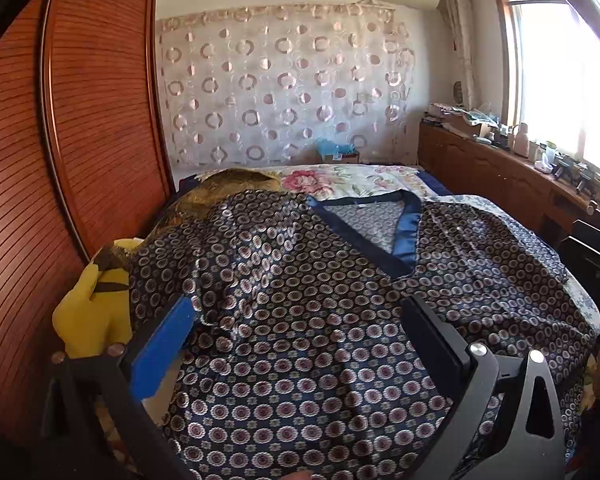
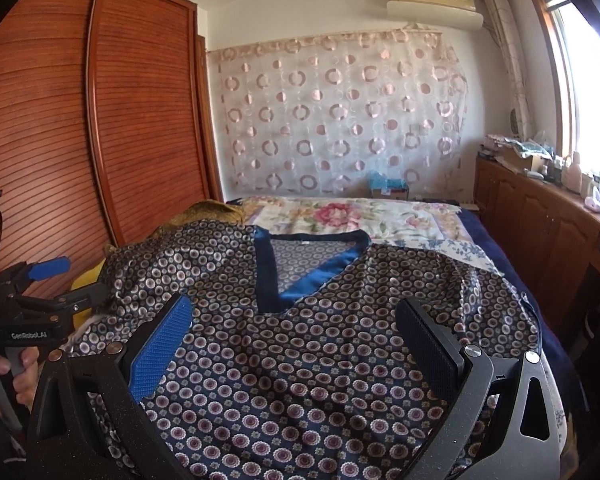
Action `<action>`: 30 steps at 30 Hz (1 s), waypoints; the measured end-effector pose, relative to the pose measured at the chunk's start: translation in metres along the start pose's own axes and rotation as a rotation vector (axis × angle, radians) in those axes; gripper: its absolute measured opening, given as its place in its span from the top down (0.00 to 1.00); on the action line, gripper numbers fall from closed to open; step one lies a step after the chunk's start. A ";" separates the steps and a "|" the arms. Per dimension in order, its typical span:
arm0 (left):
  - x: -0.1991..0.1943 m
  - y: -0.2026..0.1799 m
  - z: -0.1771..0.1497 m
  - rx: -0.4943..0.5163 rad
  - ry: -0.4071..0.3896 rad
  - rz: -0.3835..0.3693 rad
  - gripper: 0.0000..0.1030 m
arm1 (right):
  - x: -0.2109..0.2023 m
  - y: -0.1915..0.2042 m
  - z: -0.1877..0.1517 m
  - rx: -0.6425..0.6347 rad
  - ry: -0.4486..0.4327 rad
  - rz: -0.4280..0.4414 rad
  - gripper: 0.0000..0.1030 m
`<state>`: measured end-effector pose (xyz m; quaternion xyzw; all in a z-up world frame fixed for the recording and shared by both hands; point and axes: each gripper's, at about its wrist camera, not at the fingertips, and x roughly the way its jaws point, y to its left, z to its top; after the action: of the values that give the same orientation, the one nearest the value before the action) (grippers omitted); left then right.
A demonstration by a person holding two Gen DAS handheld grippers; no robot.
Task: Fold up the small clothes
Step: 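Grasp the pajama top's sleeve with the left gripper and lift it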
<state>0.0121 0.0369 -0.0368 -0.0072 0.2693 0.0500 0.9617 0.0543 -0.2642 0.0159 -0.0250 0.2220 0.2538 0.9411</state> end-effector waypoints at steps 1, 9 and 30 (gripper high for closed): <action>0.002 0.003 -0.001 0.000 0.008 0.005 0.00 | 0.003 0.002 -0.001 -0.003 0.006 0.003 0.00; 0.017 0.037 -0.006 -0.025 0.050 0.040 0.00 | 0.026 0.009 -0.006 -0.034 0.050 0.025 0.00; 0.098 0.165 -0.020 -0.162 0.253 -0.021 0.08 | 0.083 0.040 -0.045 -0.134 0.164 0.049 0.00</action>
<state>0.0681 0.2093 -0.1023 -0.0938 0.3832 0.0601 0.9169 0.0804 -0.1977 -0.0580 -0.1032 0.2815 0.2879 0.9095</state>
